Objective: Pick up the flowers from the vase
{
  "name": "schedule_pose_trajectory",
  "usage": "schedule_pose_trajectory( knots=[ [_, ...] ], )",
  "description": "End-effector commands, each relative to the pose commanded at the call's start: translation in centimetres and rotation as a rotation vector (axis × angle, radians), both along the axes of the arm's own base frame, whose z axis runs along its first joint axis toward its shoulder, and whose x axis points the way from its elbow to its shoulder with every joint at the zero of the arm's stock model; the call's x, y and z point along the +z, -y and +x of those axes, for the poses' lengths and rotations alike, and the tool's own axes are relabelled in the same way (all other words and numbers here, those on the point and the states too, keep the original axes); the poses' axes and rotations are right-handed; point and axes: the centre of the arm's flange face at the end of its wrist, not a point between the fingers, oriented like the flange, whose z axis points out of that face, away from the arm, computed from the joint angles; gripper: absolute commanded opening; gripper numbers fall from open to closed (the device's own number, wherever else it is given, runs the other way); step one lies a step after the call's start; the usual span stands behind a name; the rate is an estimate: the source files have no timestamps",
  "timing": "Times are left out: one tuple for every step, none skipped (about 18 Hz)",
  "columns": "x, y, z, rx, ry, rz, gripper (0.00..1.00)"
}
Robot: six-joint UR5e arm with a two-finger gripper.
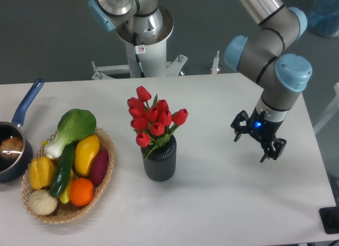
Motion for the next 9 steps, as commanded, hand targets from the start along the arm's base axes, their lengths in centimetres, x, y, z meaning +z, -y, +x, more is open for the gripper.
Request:
schedule_pose_trajectory(
  knots=[
    [-0.05, -0.02, -0.04, 0.001, 0.002, -0.001, 1.00],
    [-0.03, -0.02, -0.05, 0.000, 0.000, 0.000, 1.00],
    [-0.05, -0.02, -0.04, 0.001, 0.002, -0.001, 1.00],
    [-0.13, 0.00, 0.01, 0.001, 0.005, -0.002, 1.00],
    [-0.13, 0.00, 0.01, 0.001, 0.005, -0.002, 1.00],
    [-0.13, 0.00, 0.01, 0.003, 0.005, -0.002, 1.00],
    [-0.36, -0.03, 0.19, 0.001, 0.011, -0.004, 1.00],
    [-0.47, 0.11, 0.34, 0.001, 0.012, -0.003, 1.00],
    [-0.41, 0.20, 0.58, 0.001, 0.012, -0.003, 1.00]
  ],
)
